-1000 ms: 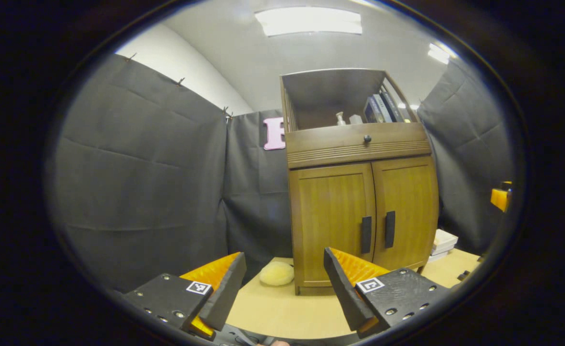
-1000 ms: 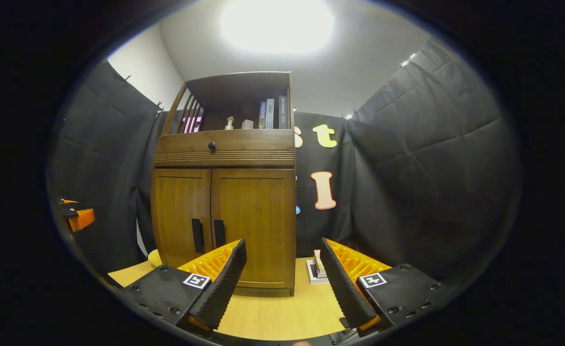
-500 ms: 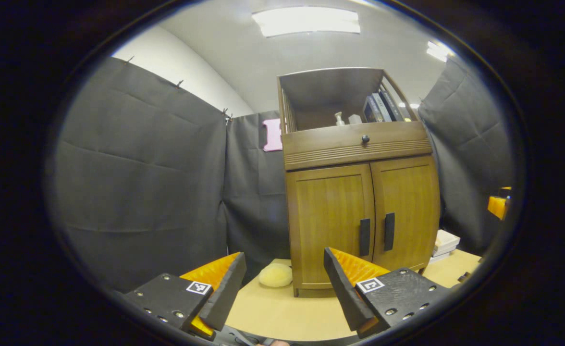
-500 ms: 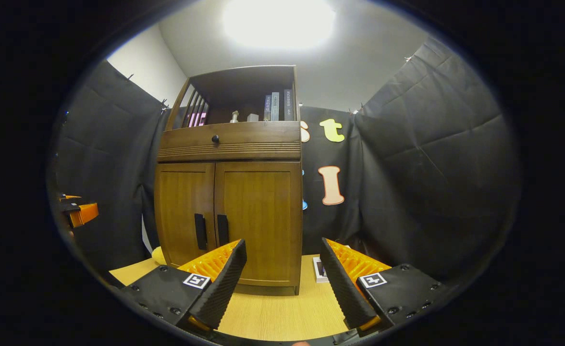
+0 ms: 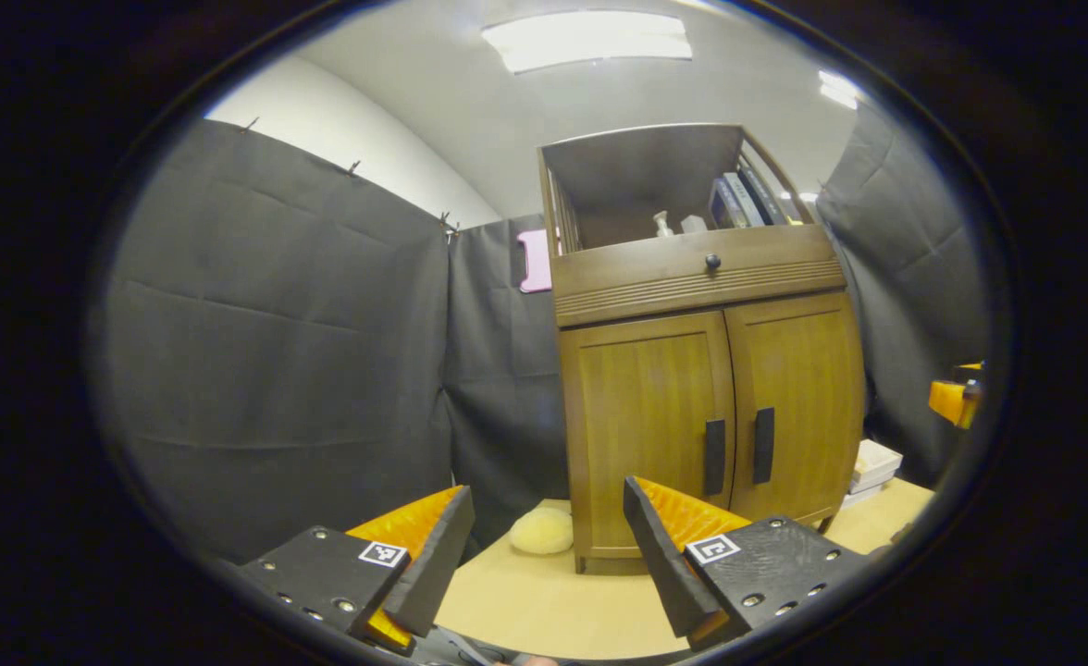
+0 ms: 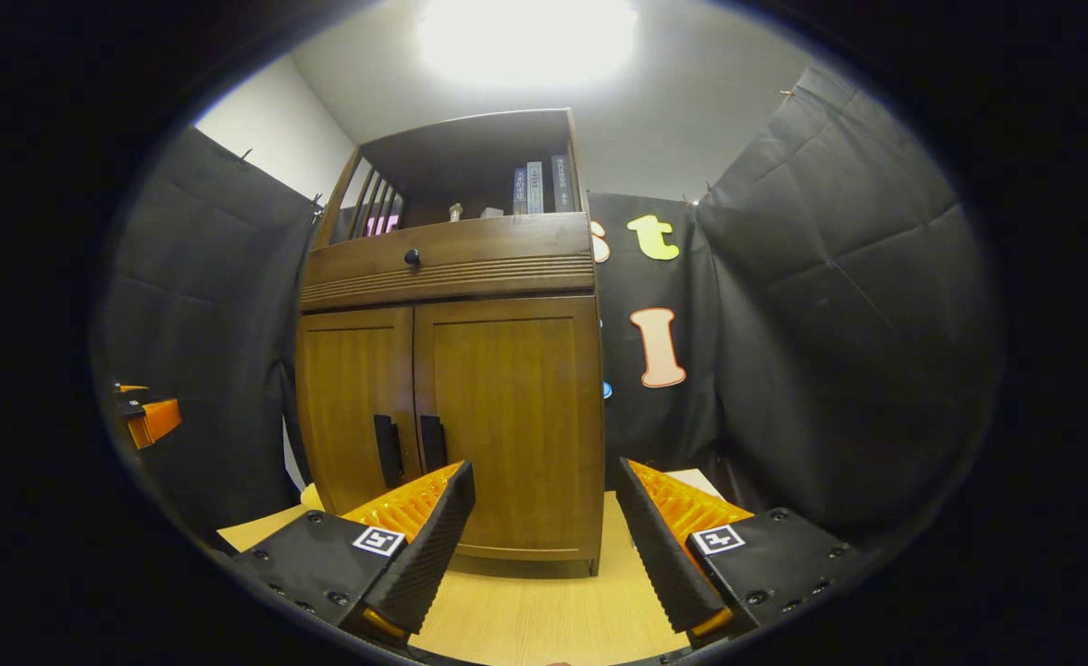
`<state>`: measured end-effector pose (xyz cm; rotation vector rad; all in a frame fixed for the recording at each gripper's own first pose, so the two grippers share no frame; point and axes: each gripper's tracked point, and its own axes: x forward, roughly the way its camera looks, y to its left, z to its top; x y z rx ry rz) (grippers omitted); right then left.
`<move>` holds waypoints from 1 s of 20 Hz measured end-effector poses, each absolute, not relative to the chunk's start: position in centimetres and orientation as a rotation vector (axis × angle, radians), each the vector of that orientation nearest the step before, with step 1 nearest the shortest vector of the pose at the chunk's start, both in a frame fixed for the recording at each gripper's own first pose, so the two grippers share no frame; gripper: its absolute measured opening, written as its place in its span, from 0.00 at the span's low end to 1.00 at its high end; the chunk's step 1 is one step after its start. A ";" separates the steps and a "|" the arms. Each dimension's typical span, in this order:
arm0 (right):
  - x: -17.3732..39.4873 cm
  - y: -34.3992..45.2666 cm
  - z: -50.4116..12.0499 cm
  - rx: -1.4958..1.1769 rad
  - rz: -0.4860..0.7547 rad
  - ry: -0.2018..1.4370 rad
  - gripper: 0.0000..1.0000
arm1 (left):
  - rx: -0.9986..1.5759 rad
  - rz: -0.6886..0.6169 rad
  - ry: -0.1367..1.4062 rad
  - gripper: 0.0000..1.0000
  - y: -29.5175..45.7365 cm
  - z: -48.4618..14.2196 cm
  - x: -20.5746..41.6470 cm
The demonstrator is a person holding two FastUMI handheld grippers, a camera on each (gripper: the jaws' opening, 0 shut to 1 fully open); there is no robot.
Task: Open the right door of the double-door shoe cabinet with the right hand, and open the left door with the left hand.
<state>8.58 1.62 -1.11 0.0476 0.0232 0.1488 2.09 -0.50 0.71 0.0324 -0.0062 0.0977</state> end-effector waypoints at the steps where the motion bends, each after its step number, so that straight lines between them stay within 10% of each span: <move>1: 9.5 2.3 -1.1 0.045 0.155 0.022 0.97 | 0.033 0.097 -0.013 0.96 -0.4 0.8 2.5; 20: 24.8 16.2 -4.7 0.026 0.253 0.060 0.94 | 0.050 0.183 -0.012 0.96 7.7 -2.7 12.4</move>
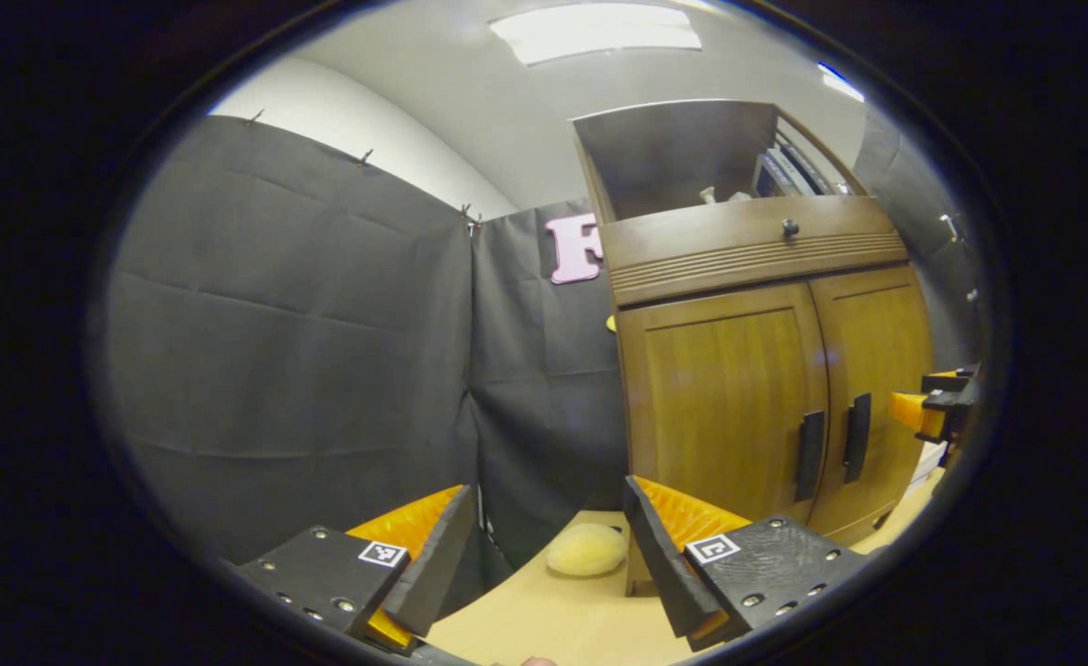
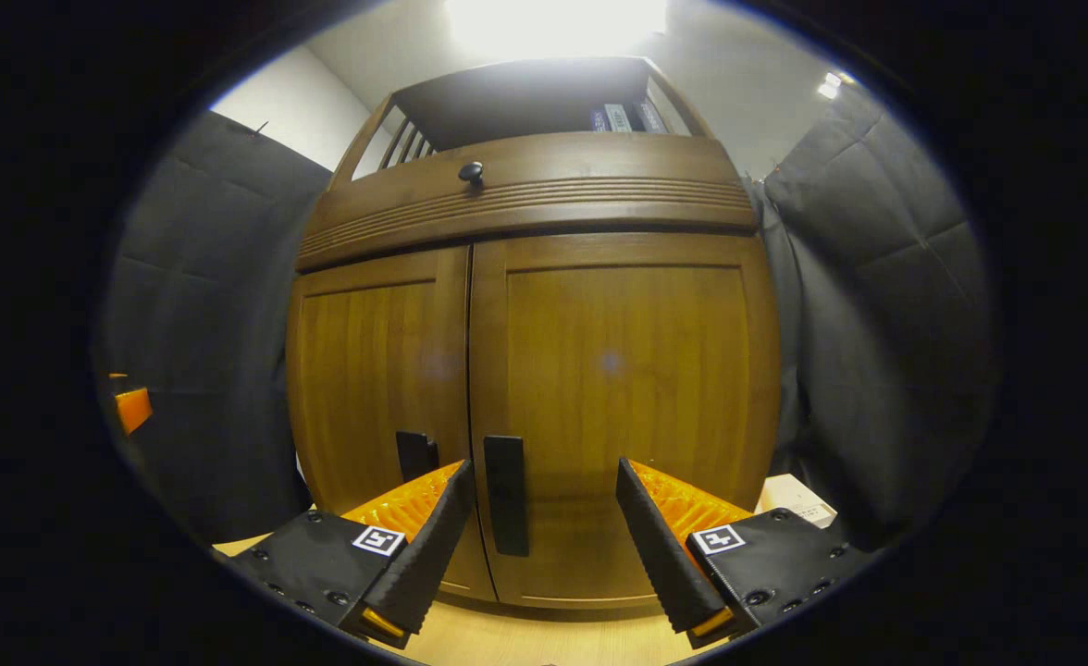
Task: Open the right door of the double-door shoe cabinet with the right hand, and open the left door with the left hand.
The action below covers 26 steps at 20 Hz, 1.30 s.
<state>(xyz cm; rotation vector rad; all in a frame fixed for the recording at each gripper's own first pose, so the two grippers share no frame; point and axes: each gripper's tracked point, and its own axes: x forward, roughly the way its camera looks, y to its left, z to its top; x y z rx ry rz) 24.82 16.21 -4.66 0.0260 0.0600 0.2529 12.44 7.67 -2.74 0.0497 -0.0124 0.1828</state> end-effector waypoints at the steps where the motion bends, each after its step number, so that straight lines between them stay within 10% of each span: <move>1: 25.4 16.7 -5.0 0.024 0.256 0.068 0.94 | 0.051 0.190 -0.008 0.96 8.1 -2.9 12.8; 14: 30.5 20.4 -10.5 0.009 0.257 0.176 0.90 | 0.061 0.233 0.034 0.96 10.4 -5.2 15.8; 16: 30.8 20.7 -10.8 0.019 0.253 0.185 0.68 | 0.064 0.237 0.037 0.96 10.5 -5.3 16.0; 26: 31.0 21.0 -11.4 0.040 0.267 0.252 0.25 | 0.056 0.253 0.038 0.96 10.7 -5.2 15.3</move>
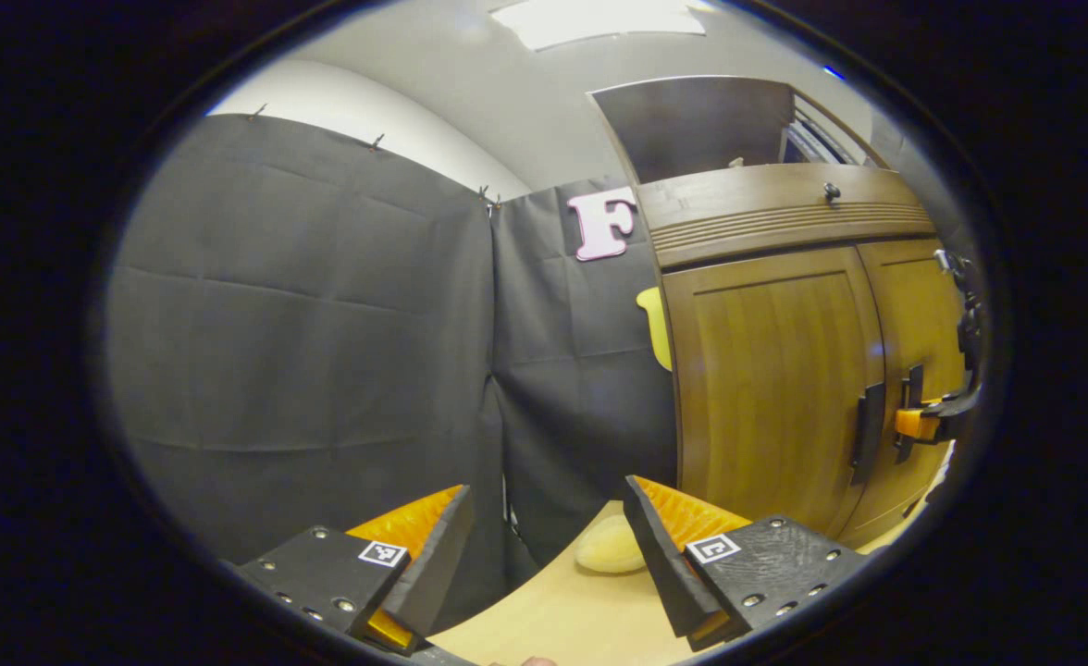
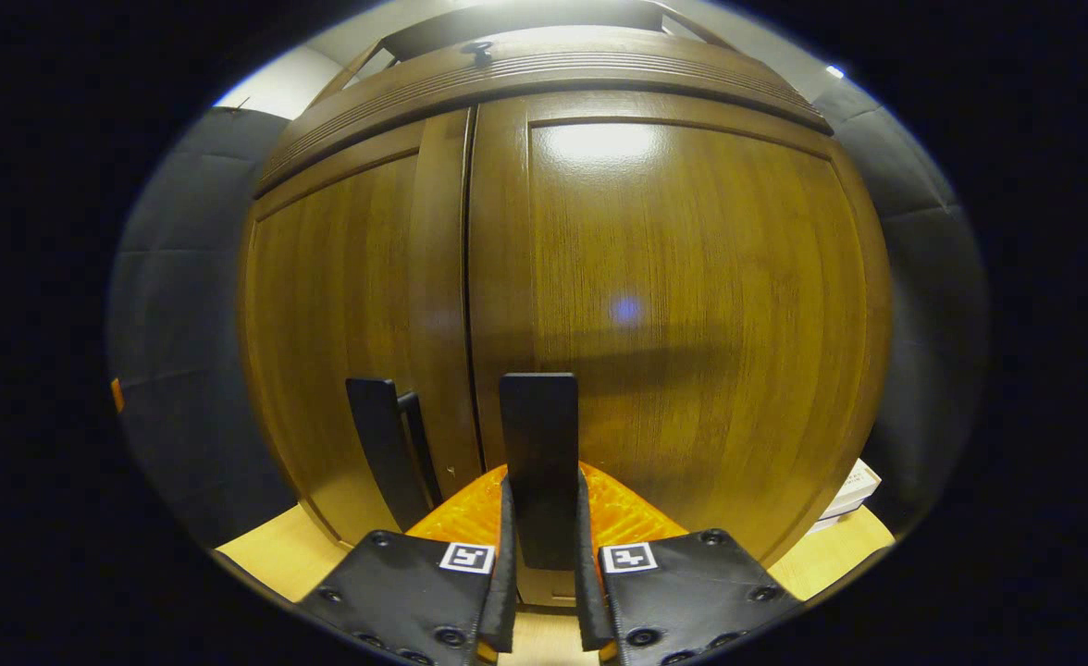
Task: Open the right door of the double-door shoe cabinet with the right hand, and open the left door with the left hand.
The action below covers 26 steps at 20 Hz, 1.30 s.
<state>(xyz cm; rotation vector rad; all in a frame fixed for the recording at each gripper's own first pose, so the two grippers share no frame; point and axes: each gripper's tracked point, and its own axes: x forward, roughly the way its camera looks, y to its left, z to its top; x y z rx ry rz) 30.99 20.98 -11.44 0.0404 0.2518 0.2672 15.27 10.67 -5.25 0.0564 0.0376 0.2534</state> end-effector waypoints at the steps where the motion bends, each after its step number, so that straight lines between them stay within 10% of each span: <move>1: 31.4 21.2 -11.7 0.025 0.274 0.252 0.20 | 0.056 0.252 0.035 0.96 10.7 -5.0 15.2; 26: 18.0 13.4 -9.8 0.071 0.398 0.283 0.17 | 0.061 0.094 -0.030 0.96 8.0 0.8 11.1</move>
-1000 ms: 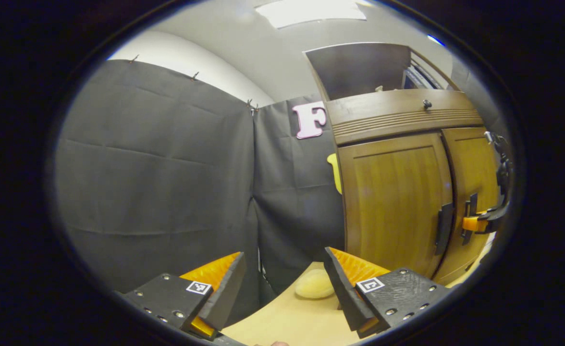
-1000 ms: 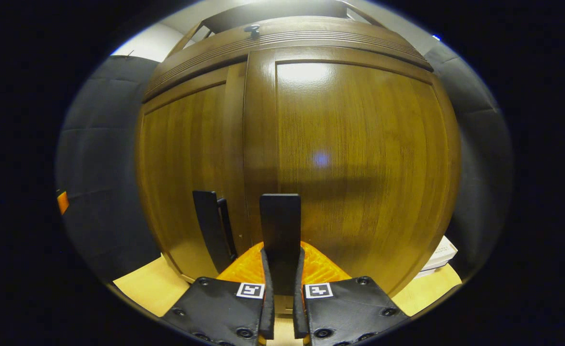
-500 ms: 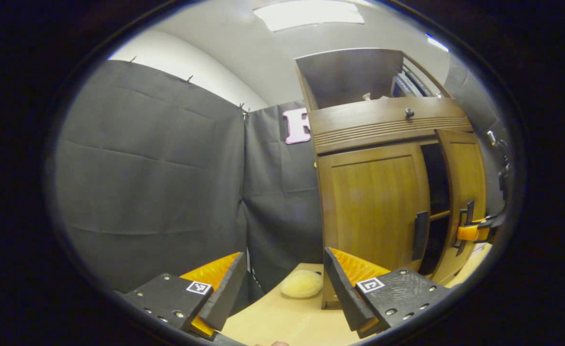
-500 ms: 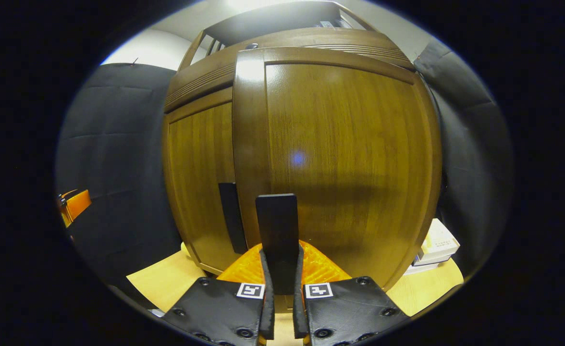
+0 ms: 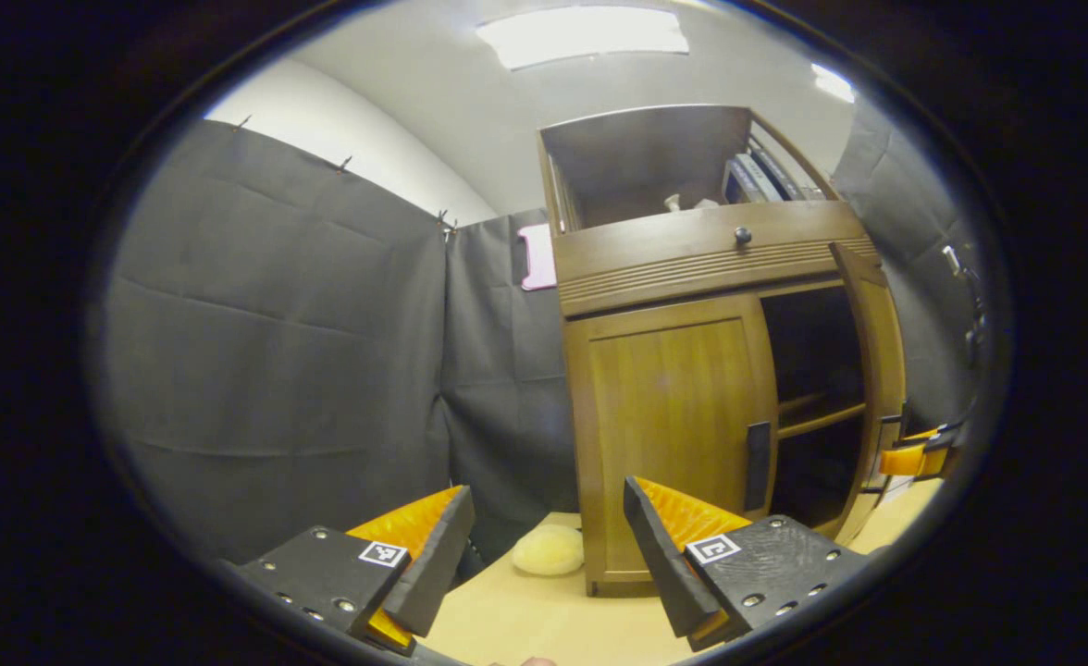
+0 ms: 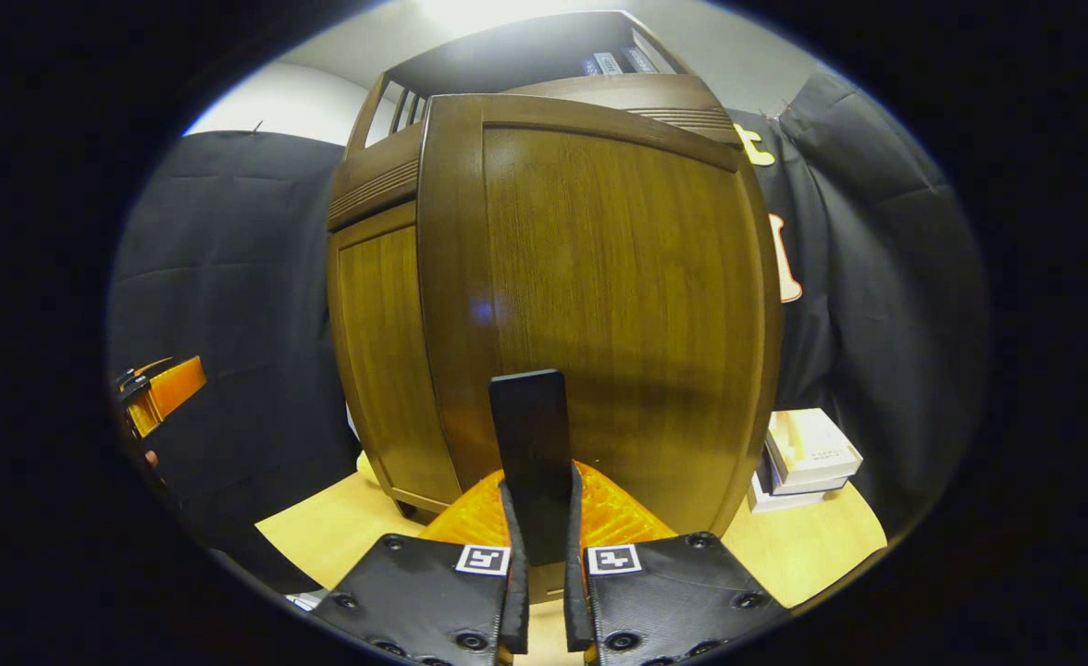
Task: Open the right door of the double-door shoe cabinet with the right hand, and open the left door with the left hand.
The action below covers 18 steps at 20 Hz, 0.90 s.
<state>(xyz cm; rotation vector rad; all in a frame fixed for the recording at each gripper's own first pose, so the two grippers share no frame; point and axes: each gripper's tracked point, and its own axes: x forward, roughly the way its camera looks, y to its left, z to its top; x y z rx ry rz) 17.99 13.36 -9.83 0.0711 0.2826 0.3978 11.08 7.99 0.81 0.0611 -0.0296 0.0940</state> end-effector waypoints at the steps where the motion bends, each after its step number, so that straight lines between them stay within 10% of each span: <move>1: 17.6 12.8 -9.8 0.070 0.396 0.282 0.17 | 0.062 0.083 -0.032 0.96 7.8 1.0 11.0; 18: 13.1 4.1 -9.7 0.074 0.324 0.284 0.16 | 0.061 -0.058 -0.047 0.96 -0.1 2.1 9.9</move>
